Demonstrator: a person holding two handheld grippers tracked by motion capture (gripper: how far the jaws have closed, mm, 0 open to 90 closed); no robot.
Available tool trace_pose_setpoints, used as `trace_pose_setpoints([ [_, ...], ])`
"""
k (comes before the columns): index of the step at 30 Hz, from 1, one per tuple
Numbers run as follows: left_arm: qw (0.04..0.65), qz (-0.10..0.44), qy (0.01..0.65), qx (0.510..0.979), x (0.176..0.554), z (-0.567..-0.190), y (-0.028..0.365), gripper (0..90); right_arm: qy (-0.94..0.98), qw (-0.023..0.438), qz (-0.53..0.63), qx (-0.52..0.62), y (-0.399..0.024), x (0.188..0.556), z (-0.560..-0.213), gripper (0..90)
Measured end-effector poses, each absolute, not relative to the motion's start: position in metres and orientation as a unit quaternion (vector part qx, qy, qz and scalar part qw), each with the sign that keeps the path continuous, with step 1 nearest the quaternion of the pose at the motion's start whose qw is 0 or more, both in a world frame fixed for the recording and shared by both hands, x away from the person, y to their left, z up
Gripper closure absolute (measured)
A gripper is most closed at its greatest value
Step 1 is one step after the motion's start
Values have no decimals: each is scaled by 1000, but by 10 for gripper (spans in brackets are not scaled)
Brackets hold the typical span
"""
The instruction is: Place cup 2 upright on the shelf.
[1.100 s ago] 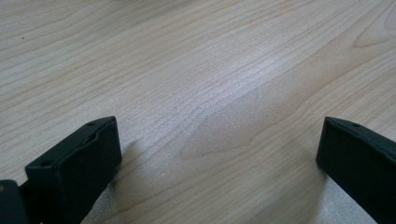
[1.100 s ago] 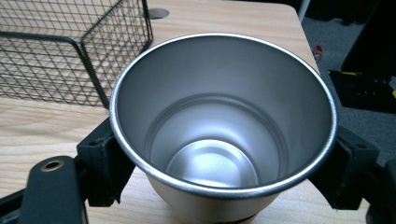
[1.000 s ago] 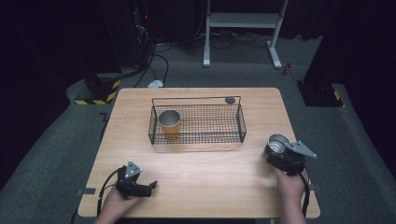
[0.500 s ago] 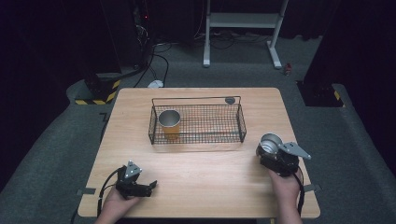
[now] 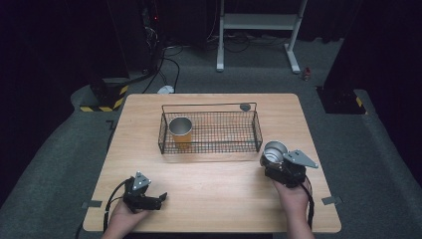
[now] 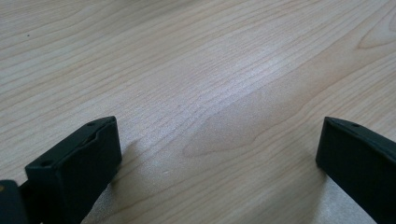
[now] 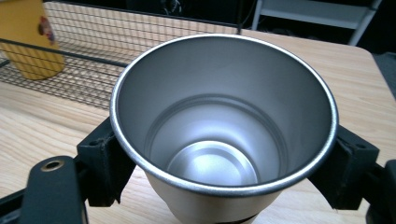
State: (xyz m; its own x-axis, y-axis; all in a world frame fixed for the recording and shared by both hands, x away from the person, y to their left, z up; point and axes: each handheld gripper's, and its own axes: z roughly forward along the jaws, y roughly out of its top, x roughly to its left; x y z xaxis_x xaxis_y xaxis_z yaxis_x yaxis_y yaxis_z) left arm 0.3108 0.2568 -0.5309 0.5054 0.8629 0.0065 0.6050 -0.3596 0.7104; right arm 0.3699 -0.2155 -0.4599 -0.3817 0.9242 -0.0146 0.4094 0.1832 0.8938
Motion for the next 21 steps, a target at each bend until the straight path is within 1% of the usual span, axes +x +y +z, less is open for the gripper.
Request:
trace_pose_setpoints([
  [16,333,193,461,800,310,-531,257,4,733,280,437,440,-175,373,-455,184],
  [19,333,194,461,800,310,-531,257,4,737,281,432,437,-167,376,-451,184],
  [21,333,194,460,800,311,-531,256,3,733,272,440,442,-166,378,-446,184],
])
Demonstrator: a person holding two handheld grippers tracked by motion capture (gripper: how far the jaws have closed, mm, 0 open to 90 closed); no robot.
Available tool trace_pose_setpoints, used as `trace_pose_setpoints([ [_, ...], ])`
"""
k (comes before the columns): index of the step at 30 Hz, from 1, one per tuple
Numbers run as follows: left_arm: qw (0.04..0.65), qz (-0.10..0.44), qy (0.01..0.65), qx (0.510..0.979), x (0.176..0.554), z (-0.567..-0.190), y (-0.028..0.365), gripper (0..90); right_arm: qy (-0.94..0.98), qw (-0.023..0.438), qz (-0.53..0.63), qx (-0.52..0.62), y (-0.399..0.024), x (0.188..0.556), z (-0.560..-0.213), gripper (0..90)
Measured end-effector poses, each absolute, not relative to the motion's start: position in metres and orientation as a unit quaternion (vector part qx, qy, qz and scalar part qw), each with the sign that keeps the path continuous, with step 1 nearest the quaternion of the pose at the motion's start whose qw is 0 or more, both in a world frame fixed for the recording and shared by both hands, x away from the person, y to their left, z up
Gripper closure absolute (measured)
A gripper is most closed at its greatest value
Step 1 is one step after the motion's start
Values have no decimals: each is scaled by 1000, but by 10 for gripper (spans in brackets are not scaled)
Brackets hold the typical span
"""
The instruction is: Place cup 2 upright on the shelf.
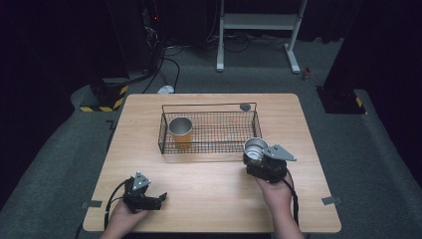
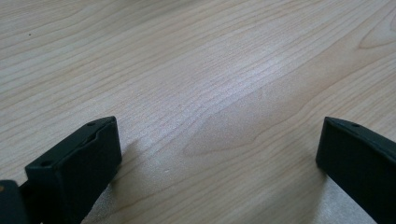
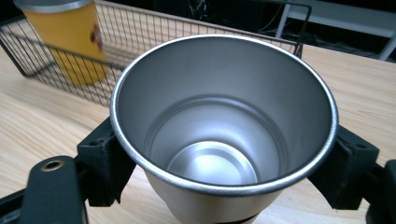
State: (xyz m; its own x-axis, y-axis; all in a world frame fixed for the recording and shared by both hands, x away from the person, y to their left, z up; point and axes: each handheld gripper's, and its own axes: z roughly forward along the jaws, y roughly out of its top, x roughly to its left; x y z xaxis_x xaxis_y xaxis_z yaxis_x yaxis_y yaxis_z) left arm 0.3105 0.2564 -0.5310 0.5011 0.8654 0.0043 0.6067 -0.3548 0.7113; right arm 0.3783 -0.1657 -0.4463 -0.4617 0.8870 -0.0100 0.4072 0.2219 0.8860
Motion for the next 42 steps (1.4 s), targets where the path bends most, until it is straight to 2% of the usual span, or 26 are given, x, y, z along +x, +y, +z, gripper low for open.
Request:
trace_pose_setpoints([
  [14,335,192,456,802,311,-531,257,3,712,284,433,474,-158,392,-431,184],
  [26,335,193,455,802,311,-531,256,3,717,287,439,459,-149,404,-414,185],
  [42,335,192,454,803,311,-531,256,3,731,287,436,439,-118,442,-404,185],
])
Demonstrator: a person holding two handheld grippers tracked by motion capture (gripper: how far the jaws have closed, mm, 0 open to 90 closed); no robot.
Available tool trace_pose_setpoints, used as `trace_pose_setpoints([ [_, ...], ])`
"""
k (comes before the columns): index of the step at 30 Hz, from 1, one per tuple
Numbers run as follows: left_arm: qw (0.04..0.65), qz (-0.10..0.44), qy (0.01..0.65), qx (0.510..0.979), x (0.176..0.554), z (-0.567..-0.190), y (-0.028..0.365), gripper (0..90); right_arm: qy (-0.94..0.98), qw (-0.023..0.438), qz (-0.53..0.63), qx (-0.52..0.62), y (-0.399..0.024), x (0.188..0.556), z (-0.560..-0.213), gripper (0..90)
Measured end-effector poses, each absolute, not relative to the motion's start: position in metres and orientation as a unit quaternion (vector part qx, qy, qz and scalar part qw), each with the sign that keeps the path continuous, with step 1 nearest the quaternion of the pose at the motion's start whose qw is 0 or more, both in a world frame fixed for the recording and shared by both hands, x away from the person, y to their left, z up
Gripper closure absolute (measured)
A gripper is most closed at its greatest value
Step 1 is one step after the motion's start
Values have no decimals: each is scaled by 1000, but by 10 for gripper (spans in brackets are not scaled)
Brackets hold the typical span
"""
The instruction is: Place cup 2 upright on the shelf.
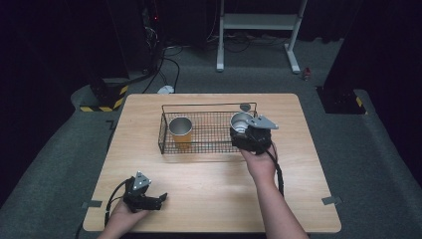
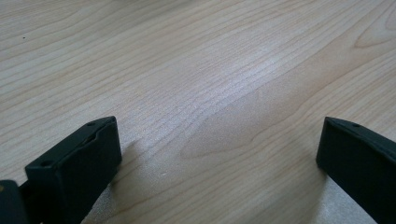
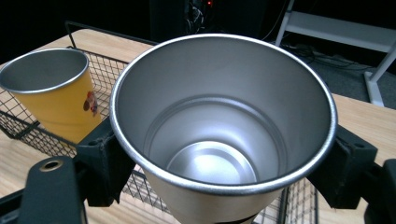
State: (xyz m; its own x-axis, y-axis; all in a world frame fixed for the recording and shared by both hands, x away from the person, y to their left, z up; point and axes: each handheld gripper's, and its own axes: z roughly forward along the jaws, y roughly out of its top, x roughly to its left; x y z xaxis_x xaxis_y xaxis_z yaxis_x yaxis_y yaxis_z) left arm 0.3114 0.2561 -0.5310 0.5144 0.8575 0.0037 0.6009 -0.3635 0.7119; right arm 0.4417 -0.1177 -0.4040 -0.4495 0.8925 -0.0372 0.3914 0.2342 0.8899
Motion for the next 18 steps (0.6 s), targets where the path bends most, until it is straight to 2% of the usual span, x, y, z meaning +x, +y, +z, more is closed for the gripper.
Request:
trace_pose_setpoints([
  [18,335,191,450,805,312,-531,256,3,738,268,434,442,-85,469,-406,185],
])
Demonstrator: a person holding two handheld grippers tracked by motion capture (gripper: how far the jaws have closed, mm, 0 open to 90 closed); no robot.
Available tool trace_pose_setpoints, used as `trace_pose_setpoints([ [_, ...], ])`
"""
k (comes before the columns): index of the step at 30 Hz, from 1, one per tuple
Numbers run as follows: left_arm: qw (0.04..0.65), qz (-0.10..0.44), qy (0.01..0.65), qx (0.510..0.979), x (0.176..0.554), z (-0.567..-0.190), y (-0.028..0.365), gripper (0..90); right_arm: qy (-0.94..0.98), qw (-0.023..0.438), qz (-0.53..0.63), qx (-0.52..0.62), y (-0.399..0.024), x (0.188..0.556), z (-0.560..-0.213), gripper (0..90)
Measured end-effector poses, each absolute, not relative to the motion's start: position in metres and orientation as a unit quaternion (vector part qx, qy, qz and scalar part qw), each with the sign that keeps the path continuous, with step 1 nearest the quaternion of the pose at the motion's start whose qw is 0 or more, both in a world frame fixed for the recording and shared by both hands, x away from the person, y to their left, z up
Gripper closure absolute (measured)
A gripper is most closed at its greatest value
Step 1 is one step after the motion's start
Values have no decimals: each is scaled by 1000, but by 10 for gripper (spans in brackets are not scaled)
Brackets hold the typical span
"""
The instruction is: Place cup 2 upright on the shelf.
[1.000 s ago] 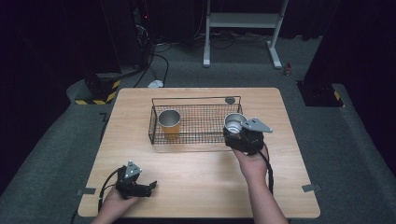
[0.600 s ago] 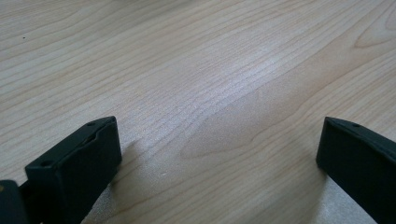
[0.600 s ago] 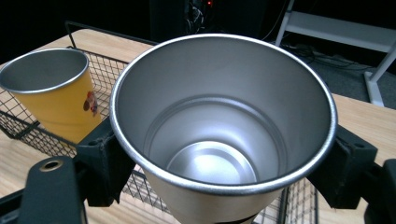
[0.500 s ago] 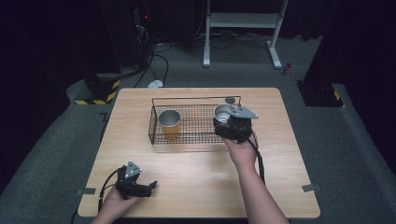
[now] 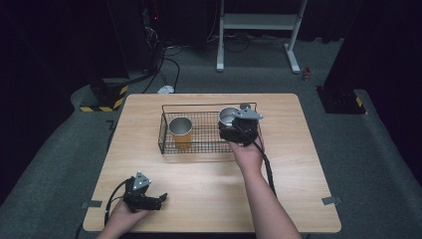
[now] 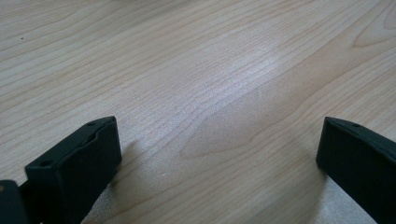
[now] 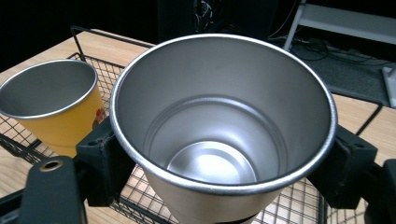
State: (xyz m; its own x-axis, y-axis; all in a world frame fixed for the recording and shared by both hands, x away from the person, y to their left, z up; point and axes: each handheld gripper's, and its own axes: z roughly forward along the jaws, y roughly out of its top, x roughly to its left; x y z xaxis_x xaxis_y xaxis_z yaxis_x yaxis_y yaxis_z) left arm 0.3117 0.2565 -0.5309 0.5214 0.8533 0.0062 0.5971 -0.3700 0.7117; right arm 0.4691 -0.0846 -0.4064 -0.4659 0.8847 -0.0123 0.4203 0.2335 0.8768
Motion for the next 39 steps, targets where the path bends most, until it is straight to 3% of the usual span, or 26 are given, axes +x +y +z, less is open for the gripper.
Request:
trace_pose_setpoints([
  [22,336,190,449,806,312,-531,256,3,739,261,411,466,-85,499,-409,185],
  [39,335,190,448,807,312,-531,256,3,767,237,359,477,-75,509,-438,185],
])
